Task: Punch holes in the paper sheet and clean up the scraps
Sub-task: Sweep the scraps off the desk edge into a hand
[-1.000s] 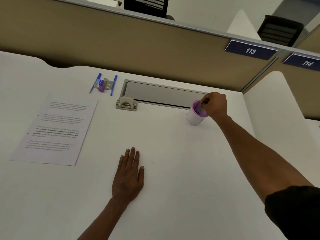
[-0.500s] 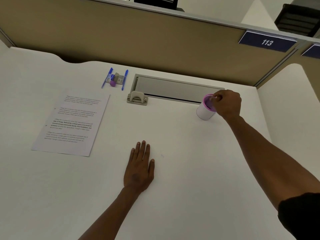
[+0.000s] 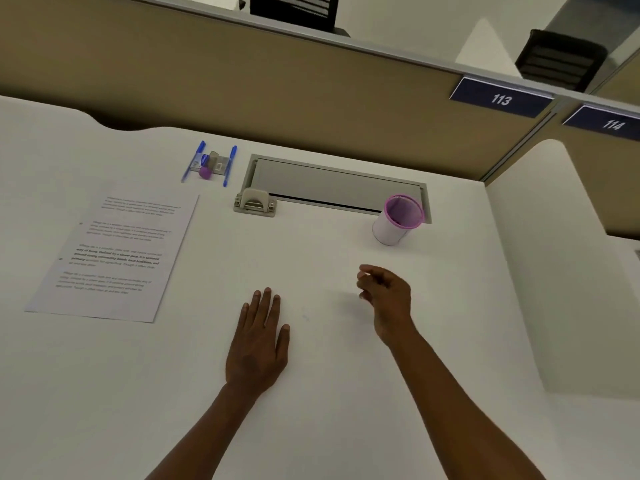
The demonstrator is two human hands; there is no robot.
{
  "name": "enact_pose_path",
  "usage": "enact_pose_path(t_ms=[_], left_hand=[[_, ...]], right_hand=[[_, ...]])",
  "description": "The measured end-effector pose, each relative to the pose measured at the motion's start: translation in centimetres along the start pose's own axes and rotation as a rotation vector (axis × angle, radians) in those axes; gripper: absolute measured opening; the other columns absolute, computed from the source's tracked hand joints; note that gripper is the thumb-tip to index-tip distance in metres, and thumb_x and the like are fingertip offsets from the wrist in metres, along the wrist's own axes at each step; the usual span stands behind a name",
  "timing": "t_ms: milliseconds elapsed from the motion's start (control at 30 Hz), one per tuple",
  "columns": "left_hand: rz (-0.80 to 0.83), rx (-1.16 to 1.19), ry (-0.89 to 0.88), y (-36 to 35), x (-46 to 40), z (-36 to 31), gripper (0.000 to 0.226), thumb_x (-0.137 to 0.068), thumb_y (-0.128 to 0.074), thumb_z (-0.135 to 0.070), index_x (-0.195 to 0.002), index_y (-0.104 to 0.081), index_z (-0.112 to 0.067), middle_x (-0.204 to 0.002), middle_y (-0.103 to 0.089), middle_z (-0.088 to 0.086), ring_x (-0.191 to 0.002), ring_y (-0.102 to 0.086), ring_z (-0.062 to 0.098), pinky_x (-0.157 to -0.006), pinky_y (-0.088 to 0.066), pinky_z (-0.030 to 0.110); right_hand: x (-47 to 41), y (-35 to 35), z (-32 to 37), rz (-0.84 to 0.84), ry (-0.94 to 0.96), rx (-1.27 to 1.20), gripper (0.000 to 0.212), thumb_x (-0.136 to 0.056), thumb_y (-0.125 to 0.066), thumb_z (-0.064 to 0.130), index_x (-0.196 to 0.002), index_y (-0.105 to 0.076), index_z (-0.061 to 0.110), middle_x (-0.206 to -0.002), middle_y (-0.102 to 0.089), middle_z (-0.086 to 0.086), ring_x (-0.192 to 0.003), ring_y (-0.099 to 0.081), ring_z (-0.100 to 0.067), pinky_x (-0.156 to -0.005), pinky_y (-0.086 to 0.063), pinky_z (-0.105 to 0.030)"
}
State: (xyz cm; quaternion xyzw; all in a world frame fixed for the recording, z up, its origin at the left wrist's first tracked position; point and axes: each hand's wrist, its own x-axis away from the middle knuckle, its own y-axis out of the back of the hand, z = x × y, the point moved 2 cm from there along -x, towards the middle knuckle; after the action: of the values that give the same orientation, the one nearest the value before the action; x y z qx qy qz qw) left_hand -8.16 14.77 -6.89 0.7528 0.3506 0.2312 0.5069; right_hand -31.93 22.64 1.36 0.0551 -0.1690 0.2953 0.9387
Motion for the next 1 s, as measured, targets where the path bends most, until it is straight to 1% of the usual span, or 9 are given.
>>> enact_pose_path(t_ms=[133, 233, 300, 367, 433, 500, 767, 900, 1000], left_hand=[[0.000, 0.043, -0.006, 0.4, 0.0, -0.3, 0.062, -0.100, -0.030, -0.042, -0.155, -0.016, -0.018, -0.164, -0.007, -0.002, -0.152, 0.002, 0.012, -0.123, -0.005, 0.033], [-0.019, 0.149, 0.014, 0.9, 0.1, -0.1, 0.058, -0.100, -0.033, -0.041, -0.153, -0.026, -0.019, -0.162, -0.015, -0.006, -0.151, -0.003, 0.007, -0.124, -0.008, 0.031], [-0.060, 0.248, 0.044, 1.5, 0.3, 0.1, 0.055, -0.100, -0.034, -0.040, -0.150, -0.035, -0.018, -0.158, -0.024, -0.007, -0.150, -0.011, 0.004, -0.123, -0.014, 0.031], [-0.090, 0.232, 0.055, 2.1, 0.8, 0.6, 0.055, -0.099, -0.034, -0.041, -0.149, -0.037, -0.018, -0.157, -0.030, -0.004, -0.150, -0.013, 0.006, -0.123, -0.017, 0.034], [-0.085, 0.107, 0.066, 2.4, 2.1, 1.5, 0.059, -0.100, -0.034, -0.043, -0.152, -0.029, -0.017, -0.161, -0.022, 0.000, -0.151, -0.006, 0.013, -0.123, -0.013, 0.039], [-0.060, 0.009, 0.099, 2.4, 4.2, 2.9, 0.065, -0.099, -0.033, -0.046, -0.155, -0.017, -0.017, -0.164, -0.010, 0.002, -0.152, 0.000, 0.019, -0.123, -0.010, 0.043], [-0.018, -0.001, 0.136, 2.0, 7.1, 4.3, 0.068, -0.100, -0.027, -0.048, -0.156, -0.007, -0.016, -0.164, -0.006, 0.001, -0.152, -0.002, 0.017, -0.123, -0.010, 0.038], [-0.033, 0.023, 0.107, 1.6, 7.5, 5.0, 0.067, -0.099, -0.027, -0.048, -0.156, -0.009, -0.017, -0.164, -0.006, -0.001, -0.152, -0.004, 0.018, -0.123, -0.008, 0.036], [-0.029, -0.008, 0.096, 1.4, 7.3, 5.0, 0.067, -0.099, -0.025, -0.049, -0.156, -0.010, -0.017, -0.164, -0.006, -0.001, -0.152, -0.004, 0.019, -0.123, -0.006, 0.036]], right_hand=[[4.4, -1.2, -4.7, 0.080, -0.156, 0.071, 0.019, -0.084, -0.071, 0.004, -0.090, -0.078, 0.021, -0.085, -0.075, -0.002, -0.075, -0.069, -0.015, -0.065, -0.054, -0.027], [5.8, -2.2, -5.3, 0.111, 0.261, 0.495, 0.012, -0.084, -0.075, 0.023, -0.095, -0.076, 0.027, -0.094, -0.074, 0.010, -0.084, -0.069, -0.004, -0.075, -0.054, -0.021], [4.6, -2.8, -4.8, 0.145, 0.541, 0.684, 0.025, -0.087, -0.072, 0.029, -0.111, -0.072, 0.021, -0.115, -0.069, 0.009, -0.109, -0.061, -0.004, -0.094, -0.049, -0.022], [2.4, -3.6, -4.6, 0.288, 0.579, 0.892, 0.050, -0.095, -0.059, 0.038, -0.139, -0.053, 0.016, -0.149, -0.045, 0.004, -0.144, -0.030, -0.011, -0.117, -0.025, -0.026], [0.7, -4.7, -5.3, 0.470, 0.538, 1.149, 0.069, -0.101, -0.041, 0.048, -0.156, -0.019, 0.012, -0.164, -0.007, 0.000, -0.152, 0.003, -0.014, -0.124, -0.005, -0.034], [0.9, -5.7, -6.5, 0.520, 0.589, 1.341, 0.077, -0.101, -0.028, 0.055, -0.156, 0.000, 0.010, -0.164, 0.011, -0.005, -0.150, 0.017, -0.019, -0.124, 0.002, -0.041], [12.6, -5.8, -11.6, 0.755, 0.760, 1.227, 0.074, -0.103, -0.028, 0.055, -0.156, 0.005, 0.016, -0.165, 0.009, 0.002, -0.152, 0.006, -0.014, -0.122, -0.005, -0.034], [7.1, -3.3, -6.1, 0.463, 0.611, 1.049, 0.078, -0.099, -0.031, 0.061, -0.157, -0.001, 0.020, -0.165, 0.001, 0.007, -0.151, 0.001, -0.006, -0.123, -0.008, -0.027], [-1.0, -1.0, -1.3, 0.251, 0.490, 1.176, 0.084, -0.096, -0.032, 0.062, -0.156, -0.004, 0.011, -0.165, -0.002, -0.003, -0.152, 0.000, -0.013, -0.124, -0.007, -0.031]])
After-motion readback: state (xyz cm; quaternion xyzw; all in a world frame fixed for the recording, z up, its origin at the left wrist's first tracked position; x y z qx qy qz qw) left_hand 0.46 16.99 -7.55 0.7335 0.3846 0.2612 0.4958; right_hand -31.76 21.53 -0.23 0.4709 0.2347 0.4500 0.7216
